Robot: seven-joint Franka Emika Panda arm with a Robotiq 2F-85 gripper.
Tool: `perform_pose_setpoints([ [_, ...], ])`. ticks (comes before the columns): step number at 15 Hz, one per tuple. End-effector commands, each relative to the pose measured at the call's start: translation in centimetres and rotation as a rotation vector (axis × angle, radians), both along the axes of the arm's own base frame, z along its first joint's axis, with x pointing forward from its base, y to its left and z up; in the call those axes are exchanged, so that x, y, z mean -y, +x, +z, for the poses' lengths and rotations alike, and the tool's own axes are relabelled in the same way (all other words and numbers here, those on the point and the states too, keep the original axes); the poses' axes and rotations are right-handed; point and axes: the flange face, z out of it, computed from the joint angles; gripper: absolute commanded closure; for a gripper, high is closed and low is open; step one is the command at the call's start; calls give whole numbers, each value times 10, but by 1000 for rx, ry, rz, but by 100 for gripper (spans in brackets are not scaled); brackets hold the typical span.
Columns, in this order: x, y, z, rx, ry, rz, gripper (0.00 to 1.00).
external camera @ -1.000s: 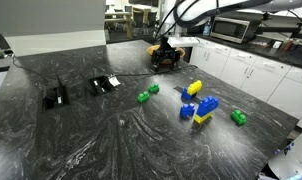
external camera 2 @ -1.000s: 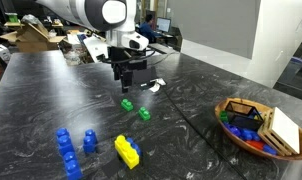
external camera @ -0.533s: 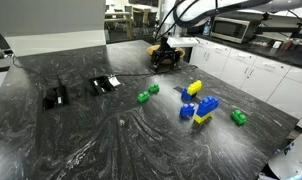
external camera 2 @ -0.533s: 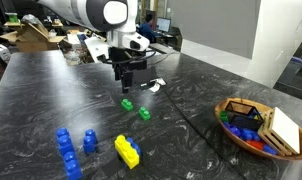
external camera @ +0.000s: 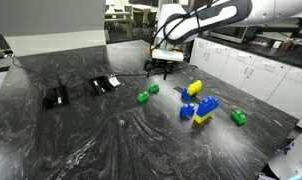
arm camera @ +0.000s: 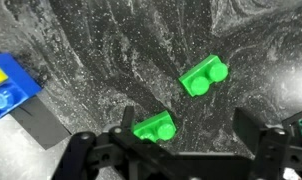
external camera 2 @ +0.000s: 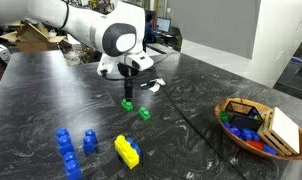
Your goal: Move the green block in the back on the right forward
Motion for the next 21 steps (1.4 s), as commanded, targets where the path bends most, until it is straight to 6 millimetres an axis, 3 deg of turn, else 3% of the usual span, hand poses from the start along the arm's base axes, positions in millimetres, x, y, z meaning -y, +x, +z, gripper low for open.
perform_pose_setpoints([
  [1,-2,12,-11,7,-27,-158,0],
  [5,0,12,-30,-60,-41,-320,0],
  [11,17,26,-42,-59,-28,-459,0],
  [21,30,55,-88,-139,-33,-551,0],
])
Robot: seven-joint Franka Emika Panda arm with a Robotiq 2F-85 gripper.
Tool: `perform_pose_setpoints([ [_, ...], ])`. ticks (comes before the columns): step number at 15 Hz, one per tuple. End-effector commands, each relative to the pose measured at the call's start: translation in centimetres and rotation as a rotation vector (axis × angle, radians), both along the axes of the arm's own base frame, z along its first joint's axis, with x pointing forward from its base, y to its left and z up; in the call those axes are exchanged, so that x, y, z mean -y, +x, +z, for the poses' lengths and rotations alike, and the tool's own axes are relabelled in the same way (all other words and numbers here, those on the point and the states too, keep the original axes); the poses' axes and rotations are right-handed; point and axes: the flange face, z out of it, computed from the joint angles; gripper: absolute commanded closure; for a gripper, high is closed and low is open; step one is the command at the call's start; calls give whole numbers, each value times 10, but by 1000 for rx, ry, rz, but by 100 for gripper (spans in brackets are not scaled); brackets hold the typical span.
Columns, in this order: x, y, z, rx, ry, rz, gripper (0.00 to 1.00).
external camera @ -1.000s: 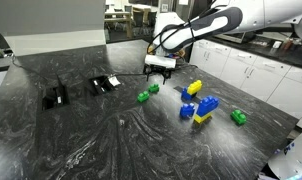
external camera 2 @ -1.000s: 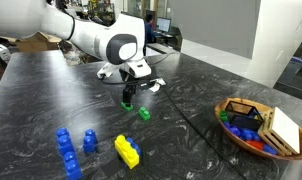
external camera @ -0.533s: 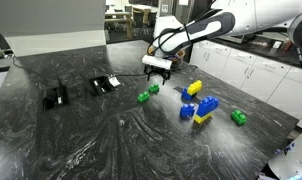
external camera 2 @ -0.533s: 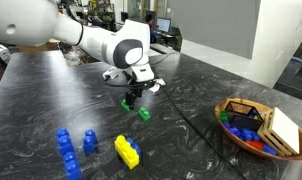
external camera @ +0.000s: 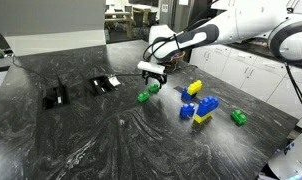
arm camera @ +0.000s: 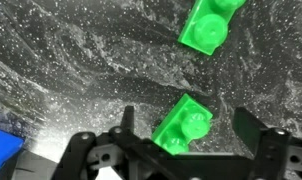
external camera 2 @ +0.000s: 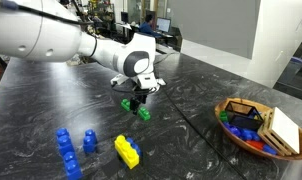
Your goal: Move the green block in the back on the right forward
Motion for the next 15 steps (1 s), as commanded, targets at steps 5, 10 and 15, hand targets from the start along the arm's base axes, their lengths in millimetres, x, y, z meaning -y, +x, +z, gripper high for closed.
perform_pose_setpoints([
  [5,11,12,-7,-22,38,-76,0],
  [10,15,8,-15,-56,41,-144,0],
  [15,21,7,-11,-44,26,-232,29],
])
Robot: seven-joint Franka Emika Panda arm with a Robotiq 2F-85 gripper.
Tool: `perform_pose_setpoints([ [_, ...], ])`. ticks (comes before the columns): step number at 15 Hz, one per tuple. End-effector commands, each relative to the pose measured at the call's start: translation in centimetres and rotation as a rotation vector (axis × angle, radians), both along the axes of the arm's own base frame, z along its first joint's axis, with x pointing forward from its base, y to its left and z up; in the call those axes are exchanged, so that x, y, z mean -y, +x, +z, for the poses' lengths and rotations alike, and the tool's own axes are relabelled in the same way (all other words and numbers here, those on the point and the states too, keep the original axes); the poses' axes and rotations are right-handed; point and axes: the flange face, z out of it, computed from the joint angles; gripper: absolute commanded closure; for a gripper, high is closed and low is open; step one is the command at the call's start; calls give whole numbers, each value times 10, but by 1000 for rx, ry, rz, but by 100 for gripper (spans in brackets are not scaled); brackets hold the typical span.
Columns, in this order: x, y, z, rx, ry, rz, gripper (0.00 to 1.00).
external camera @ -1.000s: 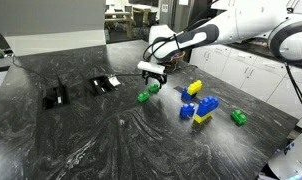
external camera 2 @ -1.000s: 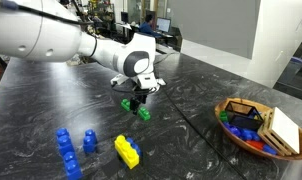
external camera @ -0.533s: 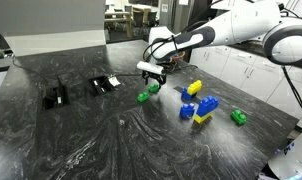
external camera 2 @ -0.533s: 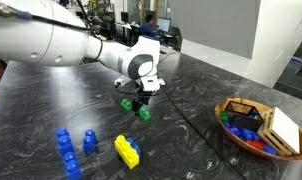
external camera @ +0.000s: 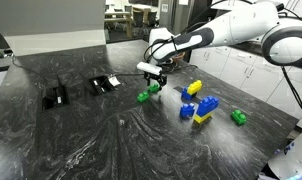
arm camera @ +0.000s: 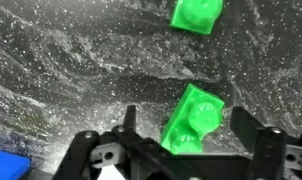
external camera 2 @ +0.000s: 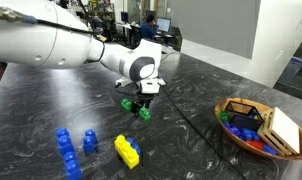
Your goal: Move the green block in the back on the right forward
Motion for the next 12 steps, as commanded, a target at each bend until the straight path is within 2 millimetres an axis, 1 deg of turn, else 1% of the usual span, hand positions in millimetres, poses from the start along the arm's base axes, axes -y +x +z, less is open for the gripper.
perform_pose_setpoints([
  [1,5,2,8,3,5,-63,33],
  [4,7,2,5,-3,12,-88,56],
  [7,7,2,3,-7,14,-92,76],
  [8,7,2,5,-6,2,-95,84],
  [9,7,2,9,-3,-17,-92,90],
  [11,6,1,20,11,-46,-74,90],
  [12,5,0,30,31,-46,-64,90],
])
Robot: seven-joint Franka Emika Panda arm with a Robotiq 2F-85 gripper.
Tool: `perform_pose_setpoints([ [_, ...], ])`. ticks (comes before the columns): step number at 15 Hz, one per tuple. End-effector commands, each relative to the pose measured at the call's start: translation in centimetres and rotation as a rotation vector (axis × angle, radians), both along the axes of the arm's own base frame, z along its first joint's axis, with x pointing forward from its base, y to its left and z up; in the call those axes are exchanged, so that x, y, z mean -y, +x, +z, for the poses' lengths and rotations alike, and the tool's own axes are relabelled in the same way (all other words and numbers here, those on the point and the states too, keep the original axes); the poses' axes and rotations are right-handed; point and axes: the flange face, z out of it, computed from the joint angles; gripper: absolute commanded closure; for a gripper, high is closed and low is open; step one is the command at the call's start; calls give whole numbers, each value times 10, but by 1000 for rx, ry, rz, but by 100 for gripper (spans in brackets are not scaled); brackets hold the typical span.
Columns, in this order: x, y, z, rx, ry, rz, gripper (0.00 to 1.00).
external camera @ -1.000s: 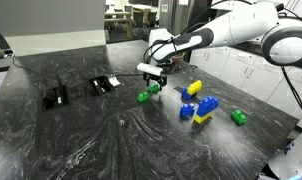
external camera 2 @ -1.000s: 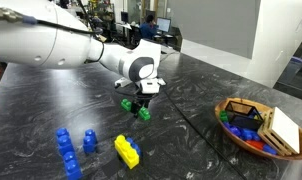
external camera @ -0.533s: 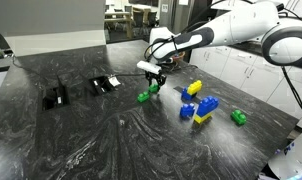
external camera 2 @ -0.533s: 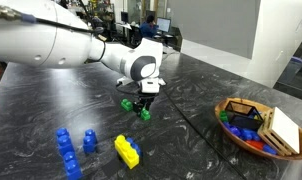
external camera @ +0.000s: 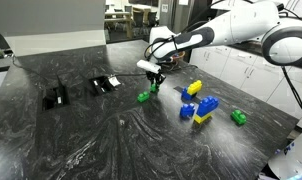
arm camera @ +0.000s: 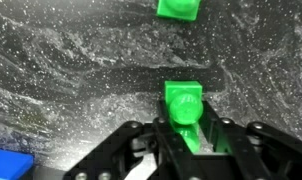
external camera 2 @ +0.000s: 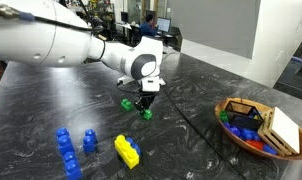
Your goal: Move the green block in the back on the right forward
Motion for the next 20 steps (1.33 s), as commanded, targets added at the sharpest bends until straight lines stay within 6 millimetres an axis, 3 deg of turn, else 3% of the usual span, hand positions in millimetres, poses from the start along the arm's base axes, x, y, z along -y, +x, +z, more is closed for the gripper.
perform_pose_setpoints([
  [1,-5,-4,32,36,-20,27,90],
  [5,-30,-19,84,96,-21,181,90],
  [9,-65,-42,114,152,0,413,90],
  [14,-105,-82,123,146,5,698,90],
  [20,-164,-133,107,101,41,1047,90],
])
